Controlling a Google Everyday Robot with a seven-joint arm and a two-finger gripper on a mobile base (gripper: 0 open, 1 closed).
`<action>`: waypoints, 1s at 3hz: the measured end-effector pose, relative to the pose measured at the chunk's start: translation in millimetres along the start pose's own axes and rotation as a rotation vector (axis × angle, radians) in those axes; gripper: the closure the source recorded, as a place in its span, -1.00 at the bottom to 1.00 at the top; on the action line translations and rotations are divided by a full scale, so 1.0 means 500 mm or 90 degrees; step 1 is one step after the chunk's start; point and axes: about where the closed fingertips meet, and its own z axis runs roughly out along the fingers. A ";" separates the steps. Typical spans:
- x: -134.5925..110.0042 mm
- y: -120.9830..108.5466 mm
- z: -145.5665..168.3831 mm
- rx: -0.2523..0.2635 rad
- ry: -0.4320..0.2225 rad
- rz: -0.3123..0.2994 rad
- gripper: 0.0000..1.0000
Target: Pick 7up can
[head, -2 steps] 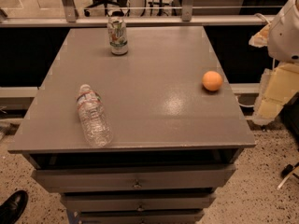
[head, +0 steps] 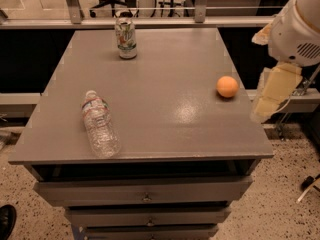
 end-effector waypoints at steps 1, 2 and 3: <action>-0.090 -0.107 0.098 0.027 -0.078 0.023 -1.00; -0.152 -0.163 0.154 0.035 -0.132 0.056 -1.00; -0.229 -0.197 0.195 0.045 -0.165 0.087 -1.00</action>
Offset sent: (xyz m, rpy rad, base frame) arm 0.1687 0.0946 -0.0402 0.3250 -0.1217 -0.0740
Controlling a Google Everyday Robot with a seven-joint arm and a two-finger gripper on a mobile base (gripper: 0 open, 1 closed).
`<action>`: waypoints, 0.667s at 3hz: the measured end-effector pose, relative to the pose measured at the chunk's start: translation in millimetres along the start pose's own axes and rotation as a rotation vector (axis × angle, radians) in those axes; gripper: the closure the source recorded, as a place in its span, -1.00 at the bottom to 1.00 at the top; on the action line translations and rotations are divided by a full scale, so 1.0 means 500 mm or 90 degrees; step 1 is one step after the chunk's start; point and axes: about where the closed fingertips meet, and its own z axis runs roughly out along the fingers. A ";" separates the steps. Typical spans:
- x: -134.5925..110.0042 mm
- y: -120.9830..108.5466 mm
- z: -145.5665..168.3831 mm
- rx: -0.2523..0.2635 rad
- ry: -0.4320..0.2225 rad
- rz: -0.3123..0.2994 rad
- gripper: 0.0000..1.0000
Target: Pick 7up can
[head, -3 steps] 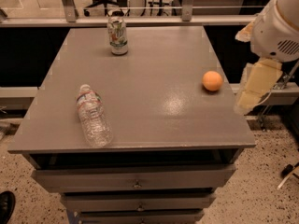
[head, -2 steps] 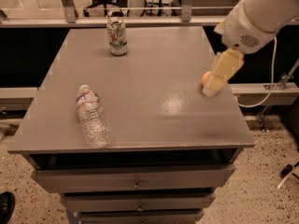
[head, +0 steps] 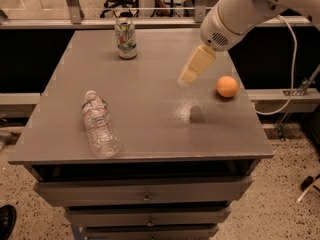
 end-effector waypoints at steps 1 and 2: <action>-0.003 -0.001 0.003 0.002 -0.006 0.004 -1.00; -0.054 -0.027 0.051 0.021 -0.100 0.059 -1.00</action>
Offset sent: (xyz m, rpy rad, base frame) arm 0.0440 0.0275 -0.0059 0.2751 -0.1000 -0.0985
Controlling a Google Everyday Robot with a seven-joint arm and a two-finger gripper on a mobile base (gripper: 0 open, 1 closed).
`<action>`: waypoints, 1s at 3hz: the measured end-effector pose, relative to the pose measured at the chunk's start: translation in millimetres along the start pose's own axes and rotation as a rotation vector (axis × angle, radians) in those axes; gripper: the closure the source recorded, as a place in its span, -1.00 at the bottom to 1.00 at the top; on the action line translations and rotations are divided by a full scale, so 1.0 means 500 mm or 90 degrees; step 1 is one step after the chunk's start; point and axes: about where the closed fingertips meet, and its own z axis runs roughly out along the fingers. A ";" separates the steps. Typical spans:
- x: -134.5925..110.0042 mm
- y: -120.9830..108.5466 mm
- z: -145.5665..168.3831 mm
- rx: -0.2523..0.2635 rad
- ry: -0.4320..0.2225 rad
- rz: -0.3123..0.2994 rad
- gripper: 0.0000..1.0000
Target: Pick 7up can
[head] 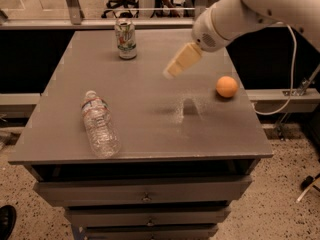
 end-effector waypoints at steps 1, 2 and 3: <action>-0.079 -0.047 0.102 0.003 -0.118 0.057 -1.00; -0.151 -0.078 0.195 -0.015 -0.205 0.090 -1.00; -0.197 -0.084 0.257 -0.033 -0.244 0.103 -1.00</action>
Offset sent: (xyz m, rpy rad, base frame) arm 0.1310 0.0999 -0.0047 0.4533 -0.0998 0.0000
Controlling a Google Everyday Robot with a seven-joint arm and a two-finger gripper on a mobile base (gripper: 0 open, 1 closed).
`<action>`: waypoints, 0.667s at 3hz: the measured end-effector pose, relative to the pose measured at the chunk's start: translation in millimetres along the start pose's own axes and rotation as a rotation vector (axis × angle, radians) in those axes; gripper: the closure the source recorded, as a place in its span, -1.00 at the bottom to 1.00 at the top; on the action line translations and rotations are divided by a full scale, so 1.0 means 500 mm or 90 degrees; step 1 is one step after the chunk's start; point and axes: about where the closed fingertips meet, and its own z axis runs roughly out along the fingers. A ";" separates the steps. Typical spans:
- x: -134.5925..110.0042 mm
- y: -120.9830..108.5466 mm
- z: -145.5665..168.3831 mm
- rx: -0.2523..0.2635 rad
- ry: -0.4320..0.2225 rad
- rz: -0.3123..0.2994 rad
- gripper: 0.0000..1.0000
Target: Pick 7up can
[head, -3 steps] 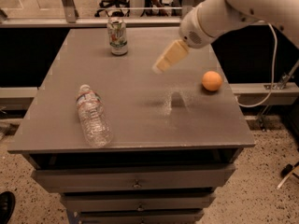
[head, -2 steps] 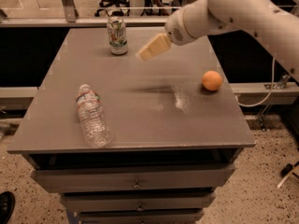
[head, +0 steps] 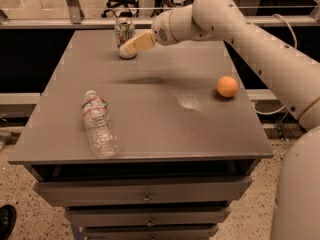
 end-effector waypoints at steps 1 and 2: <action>-0.013 -0.006 0.093 -0.025 -0.031 0.010 -1.00; -0.015 -0.012 0.135 -0.034 -0.044 0.014 -1.00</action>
Offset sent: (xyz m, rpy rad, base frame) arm 0.0614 0.0603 -0.0242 0.1053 -0.0080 0.0513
